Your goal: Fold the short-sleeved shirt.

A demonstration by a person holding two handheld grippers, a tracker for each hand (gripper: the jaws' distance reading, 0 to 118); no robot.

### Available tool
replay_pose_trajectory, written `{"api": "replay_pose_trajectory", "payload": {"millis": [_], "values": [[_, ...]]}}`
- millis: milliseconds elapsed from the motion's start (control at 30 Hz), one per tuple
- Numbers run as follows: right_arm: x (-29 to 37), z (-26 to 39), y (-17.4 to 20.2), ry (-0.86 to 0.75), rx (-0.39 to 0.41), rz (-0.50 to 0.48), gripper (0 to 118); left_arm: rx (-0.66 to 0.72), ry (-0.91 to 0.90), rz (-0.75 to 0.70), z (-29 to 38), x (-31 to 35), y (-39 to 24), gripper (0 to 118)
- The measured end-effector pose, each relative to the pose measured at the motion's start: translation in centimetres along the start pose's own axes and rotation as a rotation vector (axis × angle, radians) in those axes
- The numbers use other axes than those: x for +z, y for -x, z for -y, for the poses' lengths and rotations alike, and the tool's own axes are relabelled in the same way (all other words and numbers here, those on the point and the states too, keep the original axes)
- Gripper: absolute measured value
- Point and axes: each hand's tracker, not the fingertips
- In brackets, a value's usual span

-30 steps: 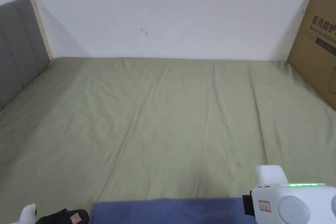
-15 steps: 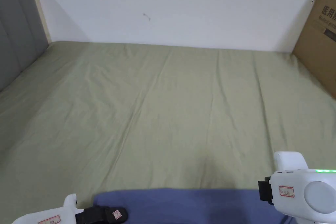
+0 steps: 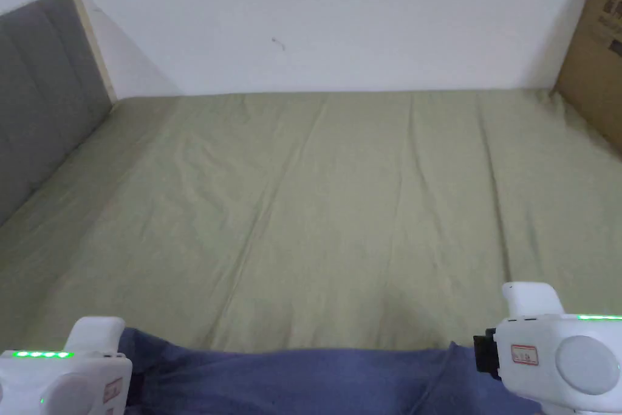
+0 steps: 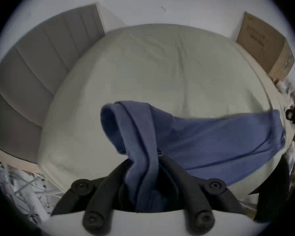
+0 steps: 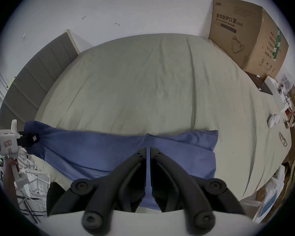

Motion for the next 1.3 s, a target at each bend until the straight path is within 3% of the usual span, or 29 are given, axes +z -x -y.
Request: {"api": "replay_pose_trajectory", "payload": {"millis": [67, 133, 233, 300, 367, 433, 467, 567, 600, 700, 733, 767, 833, 900, 1067, 1300], "values": [[0.1, 0.2, -0.5, -0.003, -0.014, -0.013, 4, 0.022, -0.037, 0.078, -0.7, 1.6, -1.9, 4], [0.2, 0.2, -1.1, -0.005, -0.022, -0.02, 4, 0.072, -0.071, 0.263, -1.4, 2.8, -4.3, 4], [0.6, 0.1, -1.9, -0.01, -0.039, -0.025, 4, 0.104, -0.006, 0.471, -3.0, 2.5, -9.2, 4], [1.0, 0.1, -2.5, -0.014, -0.05, -0.03, 4, 0.099, 0.042, 0.565, -3.8, 1.5, -12.9, 12], [1.5, -0.1, -3.0, -0.021, -0.058, -0.034, 4, 0.098, 0.081, 0.625, -4.1, 0.5, -16.0, 39], [2.0, -0.1, -3.6, -0.029, -0.066, -0.032, 4, 0.078, 0.129, 0.687, -4.3, -0.4, -19.1, 46], [2.2, -0.2, -3.8, -0.035, -0.07, -0.028, 4, 0.071, 0.154, 0.721, -4.3, -0.8, -20.3, 58], [2.5, -0.2, -4.7, -0.043, -0.09, -0.026, 4, 0.06, 0.206, 0.802, -4.2, -1.1, -22.4, 115], [2.5, -0.2, -4.9, -0.043, -0.096, -0.028, 4, 0.051, 0.183, 0.804, -4.2, -0.7, -22.4, 115], [2.2, -0.2, -5.2, -0.041, -0.102, -0.025, 4, 0.032, 0.08, 0.753, -4.6, 1.2, -20.4, 112], [2.1, -0.2, -5.2, -0.039, -0.101, -0.023, 4, 0.037, 0.044, 0.693, -4.7, 1.7, -19.4, 104], [1.9, -0.2, -5.2, -0.036, -0.101, -0.022, 4, 0.031, -0.007, 0.638, -4.7, 2.3, -18.2, 77], [1.6, -0.3, -5.1, -0.029, -0.104, -0.034, 4, 0.015, -0.054, 0.526, -4.6, 2.8, -16.4, 5], [1.4, -0.3, -4.8, -0.028, -0.102, -0.042, 4, 0.009, -0.034, 0.433, -4.2, 2.3, -15.6, 1], [1.3, -0.4, -4.3, -0.028, -0.087, -0.057, 4, 0.069, 0.125, 0.638, -2.4, -0.9, -16.8, 1], [1.6, -0.2, -4.3, -0.01, -0.059, -0.045, 4, 0.01, 0.267, 0.694, -0.4, -5.8, -22.7, 0]]}}
